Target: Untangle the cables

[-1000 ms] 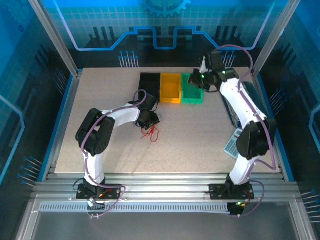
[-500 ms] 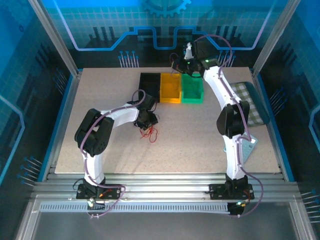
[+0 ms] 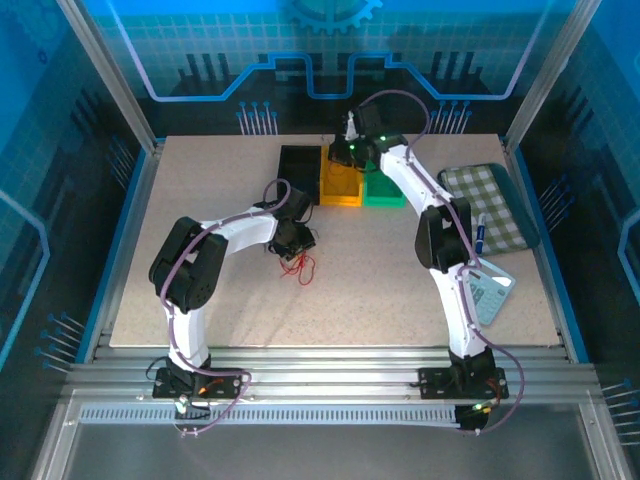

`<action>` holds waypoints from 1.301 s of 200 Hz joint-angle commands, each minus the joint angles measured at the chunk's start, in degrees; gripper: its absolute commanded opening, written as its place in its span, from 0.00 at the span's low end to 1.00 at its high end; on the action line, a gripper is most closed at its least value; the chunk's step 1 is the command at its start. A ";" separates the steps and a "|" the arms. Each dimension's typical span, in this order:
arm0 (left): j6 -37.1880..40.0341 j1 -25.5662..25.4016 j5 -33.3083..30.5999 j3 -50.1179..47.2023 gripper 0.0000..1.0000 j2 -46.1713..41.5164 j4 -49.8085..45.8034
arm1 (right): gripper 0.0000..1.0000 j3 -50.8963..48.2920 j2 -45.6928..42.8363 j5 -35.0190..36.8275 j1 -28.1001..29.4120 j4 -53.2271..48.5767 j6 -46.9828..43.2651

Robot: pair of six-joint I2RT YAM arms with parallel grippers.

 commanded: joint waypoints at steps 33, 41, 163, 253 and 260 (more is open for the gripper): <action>0.82 1.05 -2.01 0.90 0.40 0.92 -5.34 | 0.00 -10.59 -4.88 2.88 -0.40 1.41 -0.24; 0.83 1.05 -1.74 1.08 0.40 1.23 -5.38 | 0.00 -10.63 -4.86 3.64 -0.57 0.54 -0.11; 0.81 1.05 -1.65 0.27 0.40 0.33 -3.99 | 0.54 -4.17 -6.82 8.94 -1.71 -2.76 0.70; 9.41 0.66 14.96 1.97 0.37 3.42 5.81 | 0.52 -50.86 -37.06 8.56 1.67 15.78 2.72; 11.60 0.45 18.88 2.66 0.36 3.96 6.98 | 0.52 -55.39 -39.33 9.29 2.22 17.09 3.08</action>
